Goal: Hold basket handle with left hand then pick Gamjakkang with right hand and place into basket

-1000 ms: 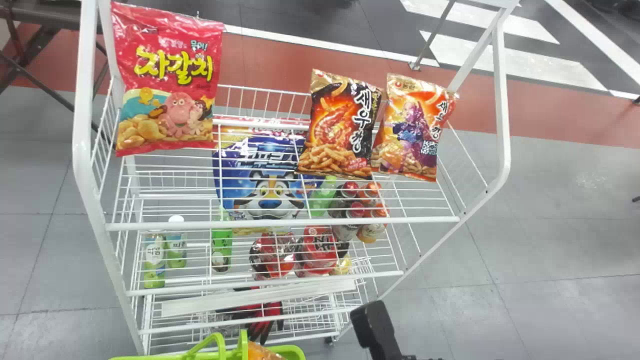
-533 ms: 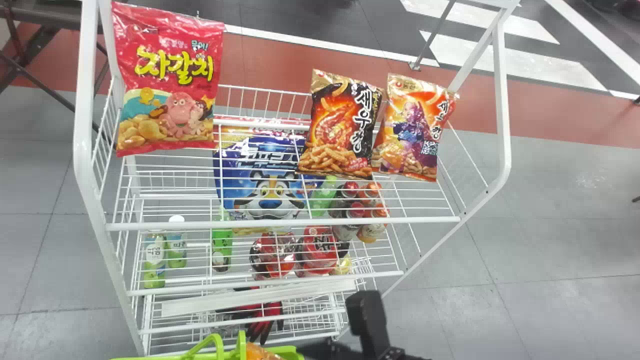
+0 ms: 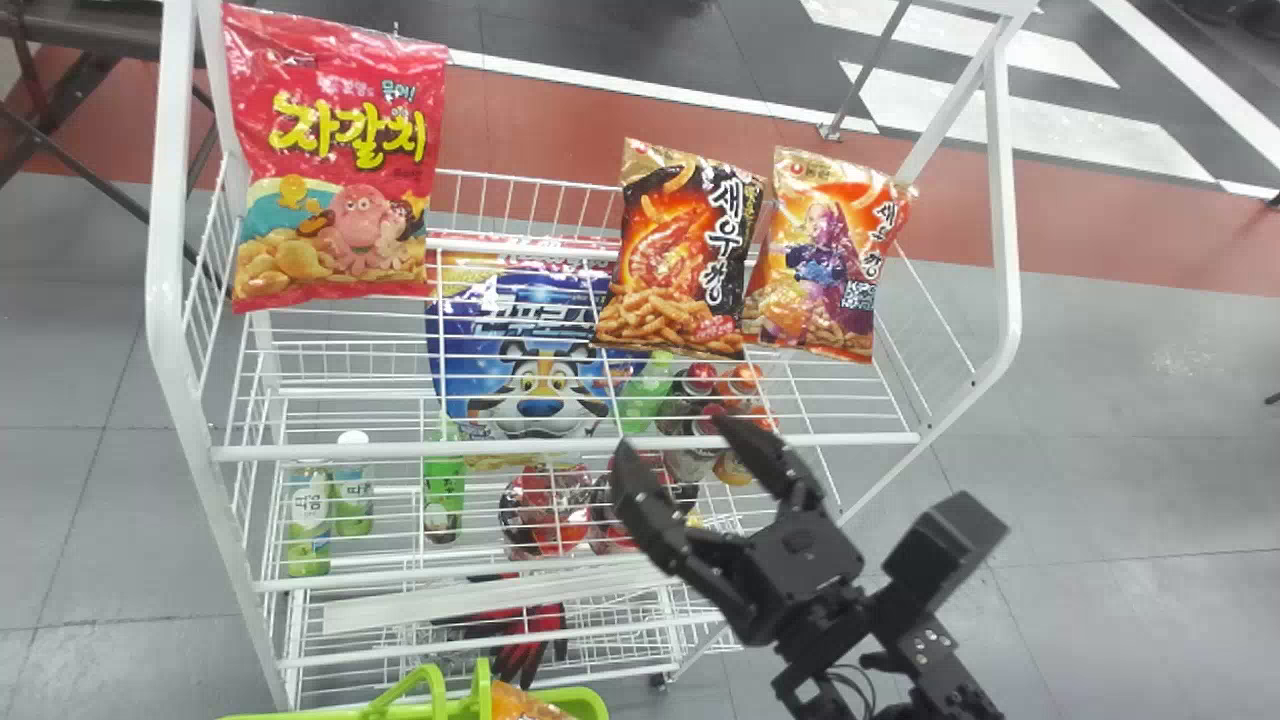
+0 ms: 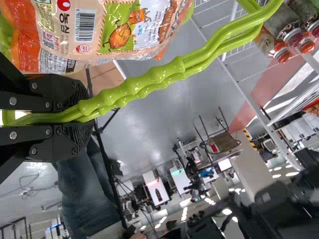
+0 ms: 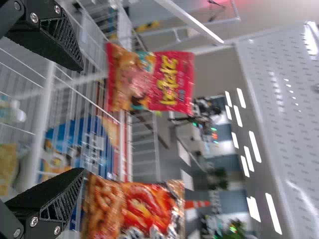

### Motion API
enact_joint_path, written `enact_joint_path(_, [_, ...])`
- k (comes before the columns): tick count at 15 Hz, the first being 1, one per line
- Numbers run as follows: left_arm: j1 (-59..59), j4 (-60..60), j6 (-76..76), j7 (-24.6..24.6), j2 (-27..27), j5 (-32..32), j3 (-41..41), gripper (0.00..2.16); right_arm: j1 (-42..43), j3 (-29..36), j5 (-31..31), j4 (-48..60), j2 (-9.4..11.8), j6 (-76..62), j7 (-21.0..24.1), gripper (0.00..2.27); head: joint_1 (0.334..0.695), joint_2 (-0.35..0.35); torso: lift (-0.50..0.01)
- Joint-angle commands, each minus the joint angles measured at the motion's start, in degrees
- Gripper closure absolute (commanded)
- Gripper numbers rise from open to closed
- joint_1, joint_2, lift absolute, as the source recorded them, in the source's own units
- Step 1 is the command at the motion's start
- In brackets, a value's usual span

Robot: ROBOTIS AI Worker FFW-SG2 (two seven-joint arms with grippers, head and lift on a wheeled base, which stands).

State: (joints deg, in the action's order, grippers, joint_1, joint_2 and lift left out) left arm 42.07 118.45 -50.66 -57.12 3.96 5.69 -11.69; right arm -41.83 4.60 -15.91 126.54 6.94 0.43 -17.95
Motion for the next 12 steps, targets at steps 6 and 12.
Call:
enact_joint_path(6, [-0.1, -0.1, 0.6, -0.2, 0.2, 0.2, 0.0, 2.15, -1.3, 2.9, 0.4, 0.5, -1.7, -6.6, 4.6, 0.09, 0.695, -0.350, -0.018])
enact_joint_path(12, [0.0, 0.0, 0.8, -0.4, 0.3, 0.3, 0.0, 2.15, -1.3, 3.2, 0.2, 0.8, -2.1, -7.1, 5.5, 0.09, 0.695, -0.350, -0.018])
